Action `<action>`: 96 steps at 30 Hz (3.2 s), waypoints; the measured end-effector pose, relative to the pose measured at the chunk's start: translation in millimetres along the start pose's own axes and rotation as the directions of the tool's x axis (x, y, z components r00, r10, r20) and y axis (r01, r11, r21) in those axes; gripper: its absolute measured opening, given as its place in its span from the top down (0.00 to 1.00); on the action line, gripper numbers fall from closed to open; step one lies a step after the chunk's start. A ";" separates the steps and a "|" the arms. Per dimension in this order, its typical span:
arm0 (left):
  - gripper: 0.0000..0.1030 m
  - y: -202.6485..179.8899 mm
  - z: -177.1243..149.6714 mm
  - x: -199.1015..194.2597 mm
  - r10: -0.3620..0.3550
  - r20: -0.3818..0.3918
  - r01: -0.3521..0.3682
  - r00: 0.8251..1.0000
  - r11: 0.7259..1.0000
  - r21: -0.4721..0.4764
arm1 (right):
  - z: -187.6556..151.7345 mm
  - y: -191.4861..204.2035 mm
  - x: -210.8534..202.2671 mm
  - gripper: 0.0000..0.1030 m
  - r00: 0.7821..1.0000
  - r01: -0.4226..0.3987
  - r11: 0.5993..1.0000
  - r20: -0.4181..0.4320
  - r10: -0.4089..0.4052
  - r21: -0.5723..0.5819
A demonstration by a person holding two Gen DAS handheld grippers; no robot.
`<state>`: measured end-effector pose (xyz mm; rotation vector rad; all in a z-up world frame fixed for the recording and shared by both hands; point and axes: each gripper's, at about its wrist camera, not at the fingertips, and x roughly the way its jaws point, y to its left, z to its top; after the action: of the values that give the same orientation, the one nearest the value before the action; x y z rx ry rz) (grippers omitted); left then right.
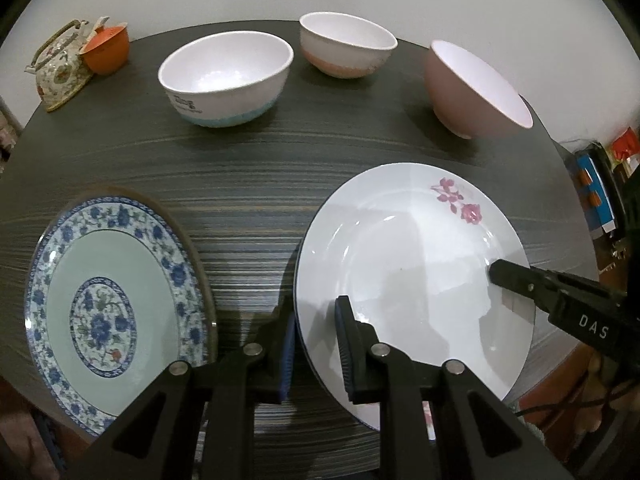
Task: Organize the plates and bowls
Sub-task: 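Lift the pink-flowered plate with both tools over the blue-and-white plate stack, then lower the plate onto the blue-and-white stack and open both tools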
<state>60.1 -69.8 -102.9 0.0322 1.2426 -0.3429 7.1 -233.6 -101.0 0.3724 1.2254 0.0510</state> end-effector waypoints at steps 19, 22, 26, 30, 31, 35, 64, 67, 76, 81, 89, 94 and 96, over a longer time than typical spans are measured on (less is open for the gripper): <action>0.82 81.5 -19.3 -57.2 0.072 0.067 -0.062 0.995 0.989 -0.137 | 13.3 60.3 -0.9 0.86 0.999 -0.049 0.994 0.006 0.049 -0.100; 0.82 100.9 -25.7 -67.4 0.090 0.078 -0.075 0.993 0.982 -0.175 | 17.8 78.1 3.3 0.86 0.998 -0.056 0.991 0.000 0.057 -0.125; 0.82 123.2 -30.1 -77.7 0.119 0.087 -0.097 0.989 0.970 -0.221 | 21.0 103.3 8.9 0.86 0.997 -0.074 0.985 -0.012 0.073 -0.155; 0.82 152.7 -39.2 -86.9 0.145 0.090 -0.115 0.985 0.954 -0.276 | 20.2 128.3 14.4 0.86 0.995 -0.095 0.978 -0.021 0.093 -0.184; 0.82 157.4 -41.1 -88.4 0.151 0.088 -0.120 0.985 0.951 -0.285 | 19.6 134.8 16.3 0.86 0.995 -0.102 0.976 -0.026 0.099 -0.190; 0.82 181.0 -48.4 -91.3 0.168 0.074 -0.135 0.983 0.933 -0.334 | 15.7 159.5 23.9 0.86 0.993 -0.116 0.967 -0.038 0.110 -0.225; 0.82 224.2 -60.2 -74.5 0.189 0.021 -0.161 0.982 0.886 -0.435 | -3.0 221.7 76.5 0.84 0.988 -0.126 0.944 -0.127 0.091 -0.306; 0.82 224.8 -59.9 -74.7 0.187 0.016 -0.160 0.982 0.881 -0.445 | -3.9 223.9 76.2 0.79 0.988 -0.126 0.940 -0.127 0.089 -0.318; 0.76 225.2 -54.3 -76.7 0.194 0.014 -0.167 0.981 0.874 -0.456 | -6.9 231.6 75.3 0.58 0.986 -0.136 0.932 -0.140 0.093 -0.337; 0.73 223.3 -50.0 -84.1 0.218 0.040 -0.176 0.975 0.870 -0.461 | -10.1 239.3 75.7 0.46 0.985 -0.133 0.919 -0.153 0.081 -0.372; 0.65 212.7 -47.3 -85.5 0.238 0.040 -0.194 0.970 0.866 -0.461 | -11.7 239.6 73.2 0.46 0.987 -0.125 0.915 -0.145 0.074 -0.384; 0.65 194.7 -41.1 -85.6 0.239 0.049 -0.193 0.970 0.875 -0.444 | -9.9 236.6 61.2 0.42 0.989 -0.132 0.917 -0.111 0.097 -0.377; 0.65 185.8 -38.9 -85.0 0.239 0.051 -0.193 0.970 0.880 -0.435 | -9.4 232.5 55.3 0.42 0.991 -0.123 0.921 -0.091 0.096 -0.369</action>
<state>51.3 134.9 -66.5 -0.2207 1.1745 0.1281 54.9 0.1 -82.8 0.1044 1.2332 0.3938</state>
